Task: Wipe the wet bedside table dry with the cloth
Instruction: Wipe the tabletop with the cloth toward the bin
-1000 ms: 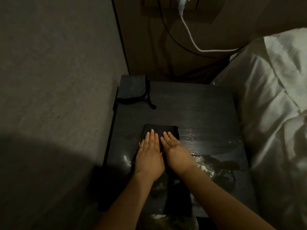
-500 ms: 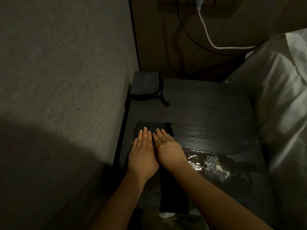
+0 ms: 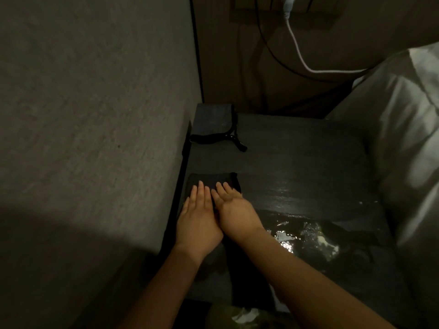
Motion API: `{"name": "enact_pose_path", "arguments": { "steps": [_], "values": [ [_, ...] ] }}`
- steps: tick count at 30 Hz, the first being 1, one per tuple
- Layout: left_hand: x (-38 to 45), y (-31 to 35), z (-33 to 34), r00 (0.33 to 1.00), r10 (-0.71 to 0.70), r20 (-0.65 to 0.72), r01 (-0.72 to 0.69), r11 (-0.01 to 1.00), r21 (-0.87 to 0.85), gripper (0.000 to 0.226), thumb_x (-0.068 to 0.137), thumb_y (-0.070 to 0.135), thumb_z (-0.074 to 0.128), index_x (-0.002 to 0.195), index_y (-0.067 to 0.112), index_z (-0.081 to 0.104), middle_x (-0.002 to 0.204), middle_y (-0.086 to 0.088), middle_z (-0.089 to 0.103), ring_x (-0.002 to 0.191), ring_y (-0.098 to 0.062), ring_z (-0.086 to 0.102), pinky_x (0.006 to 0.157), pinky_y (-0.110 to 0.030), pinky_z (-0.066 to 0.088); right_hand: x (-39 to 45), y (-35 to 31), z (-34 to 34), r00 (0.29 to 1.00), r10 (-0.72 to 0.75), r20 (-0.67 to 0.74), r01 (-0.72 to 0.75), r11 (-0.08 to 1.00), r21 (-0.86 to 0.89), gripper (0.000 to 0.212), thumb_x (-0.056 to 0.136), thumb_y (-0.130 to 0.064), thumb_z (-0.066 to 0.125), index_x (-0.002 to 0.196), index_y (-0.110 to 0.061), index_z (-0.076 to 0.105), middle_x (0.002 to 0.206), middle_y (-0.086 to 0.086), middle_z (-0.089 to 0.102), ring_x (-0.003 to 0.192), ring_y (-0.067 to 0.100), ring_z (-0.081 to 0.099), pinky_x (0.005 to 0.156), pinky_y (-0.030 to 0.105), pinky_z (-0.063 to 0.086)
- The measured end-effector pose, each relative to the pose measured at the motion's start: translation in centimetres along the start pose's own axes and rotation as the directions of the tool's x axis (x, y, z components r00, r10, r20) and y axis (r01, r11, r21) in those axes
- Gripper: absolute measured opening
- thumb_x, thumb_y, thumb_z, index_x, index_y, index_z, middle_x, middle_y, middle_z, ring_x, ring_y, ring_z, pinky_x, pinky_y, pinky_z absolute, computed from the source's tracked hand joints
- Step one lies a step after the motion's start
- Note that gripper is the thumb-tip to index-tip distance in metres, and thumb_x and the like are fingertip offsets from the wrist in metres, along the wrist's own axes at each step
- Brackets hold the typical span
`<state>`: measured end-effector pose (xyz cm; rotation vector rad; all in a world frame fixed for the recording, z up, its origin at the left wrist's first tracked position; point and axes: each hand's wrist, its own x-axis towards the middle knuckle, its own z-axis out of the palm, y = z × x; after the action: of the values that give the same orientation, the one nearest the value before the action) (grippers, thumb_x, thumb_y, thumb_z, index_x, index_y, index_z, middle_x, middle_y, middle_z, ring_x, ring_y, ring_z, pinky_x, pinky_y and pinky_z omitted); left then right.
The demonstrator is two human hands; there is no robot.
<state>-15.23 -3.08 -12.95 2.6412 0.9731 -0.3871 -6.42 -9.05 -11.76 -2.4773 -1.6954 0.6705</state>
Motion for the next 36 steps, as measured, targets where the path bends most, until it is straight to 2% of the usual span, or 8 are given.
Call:
{"name": "enact_pose_path", "arguments": {
  "steps": [6,12,18,30,36],
  "values": [
    [0.9,-0.5,-1.0,0.999,0.027,0.018,-0.026,0.999,-0.032,0.065,0.098,0.024,0.033,0.150,0.007,-0.002,0.160,-0.011,-0.011,0.148,-0.020,-0.006,0.120,-0.030,0.004,0.5,0.9,-0.9,0.995,-0.070,0.071,0.076,0.993,-0.088,0.062,0.092,-0.019,0.048,0.146,-0.011,0.017,0.157,0.010,0.013,0.144,0.023,0.015,0.115,0.040,0.028],
    [0.0,-1.6,0.8,0.998,0.003,-0.055,-0.002,1.000,0.022,0.063,0.100,0.023,0.028,0.149,0.006,-0.008,0.159,-0.013,-0.015,0.147,-0.020,-0.010,0.118,-0.029,-0.001,0.5,0.3,0.7,0.992,-0.129,-0.004,0.129,0.990,-0.057,0.064,0.092,-0.024,0.050,0.145,-0.009,0.018,0.157,0.012,0.013,0.145,0.023,0.013,0.119,0.036,0.014],
    [-0.7,-1.9,1.5,0.996,-0.026,-0.080,0.029,0.998,0.047,0.067,0.099,0.025,0.031,0.149,0.005,-0.010,0.158,-0.014,-0.018,0.147,-0.021,-0.013,0.118,-0.029,-0.002,0.4,0.5,1.5,0.979,-0.205,-0.024,0.202,0.976,-0.077,0.064,0.092,-0.022,0.048,0.146,-0.009,0.016,0.157,0.010,0.010,0.145,0.021,0.010,0.118,0.032,0.009],
    [-0.7,-1.0,1.9,0.994,-0.070,-0.084,0.069,0.998,-0.014,0.068,0.096,0.016,0.033,0.150,0.006,-0.009,0.158,-0.013,-0.018,0.147,-0.021,-0.013,0.121,-0.032,0.000,0.2,0.8,2.1,0.974,-0.214,-0.079,0.208,0.975,-0.084,0.060,0.093,-0.018,0.046,0.146,-0.016,0.017,0.158,0.005,0.013,0.145,0.018,0.012,0.116,0.032,0.015],
    [-1.9,0.1,1.9,0.996,-0.054,-0.065,0.051,0.997,-0.049,0.069,0.096,0.016,0.034,0.150,0.008,-0.009,0.158,-0.011,-0.018,0.147,-0.020,-0.012,0.119,-0.033,0.000,-1.2,1.4,2.3,0.975,-0.190,-0.112,0.184,0.981,-0.068,0.057,0.092,-0.019,0.046,0.145,-0.019,0.024,0.156,0.002,0.021,0.143,0.015,0.018,0.114,0.032,0.022]
  ]
}}
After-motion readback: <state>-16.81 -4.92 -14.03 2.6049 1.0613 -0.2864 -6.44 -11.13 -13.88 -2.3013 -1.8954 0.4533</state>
